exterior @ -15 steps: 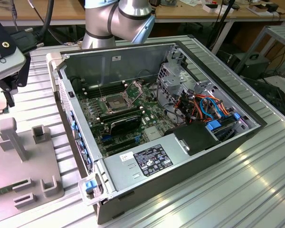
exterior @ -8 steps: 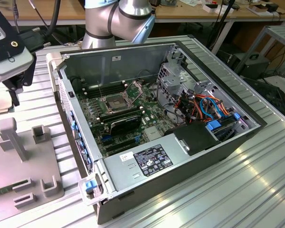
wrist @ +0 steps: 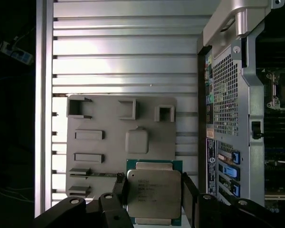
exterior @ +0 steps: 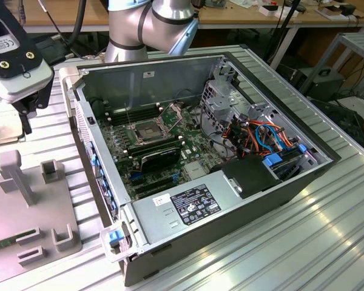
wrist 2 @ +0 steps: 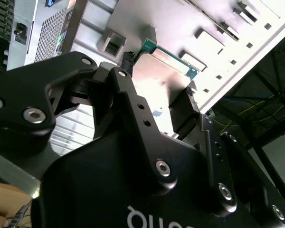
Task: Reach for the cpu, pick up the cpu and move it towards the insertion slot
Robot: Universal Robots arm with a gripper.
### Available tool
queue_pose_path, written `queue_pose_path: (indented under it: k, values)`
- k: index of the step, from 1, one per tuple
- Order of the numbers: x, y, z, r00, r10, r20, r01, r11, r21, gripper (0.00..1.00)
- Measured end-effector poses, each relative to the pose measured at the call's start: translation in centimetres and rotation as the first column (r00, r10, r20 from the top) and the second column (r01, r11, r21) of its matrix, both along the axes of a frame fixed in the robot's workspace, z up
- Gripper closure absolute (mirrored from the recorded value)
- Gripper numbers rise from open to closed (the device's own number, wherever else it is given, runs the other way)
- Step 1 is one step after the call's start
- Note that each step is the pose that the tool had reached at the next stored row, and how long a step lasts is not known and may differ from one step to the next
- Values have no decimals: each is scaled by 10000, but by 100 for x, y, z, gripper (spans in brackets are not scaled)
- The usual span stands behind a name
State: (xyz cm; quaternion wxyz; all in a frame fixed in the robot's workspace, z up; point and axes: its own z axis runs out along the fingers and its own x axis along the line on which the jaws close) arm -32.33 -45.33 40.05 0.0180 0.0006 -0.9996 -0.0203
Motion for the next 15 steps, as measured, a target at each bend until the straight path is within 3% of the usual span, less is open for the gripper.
queue_pose_path:
  k: [15]
  values:
    - [98,0,0,10000,0,-1,0,10000,0,45]
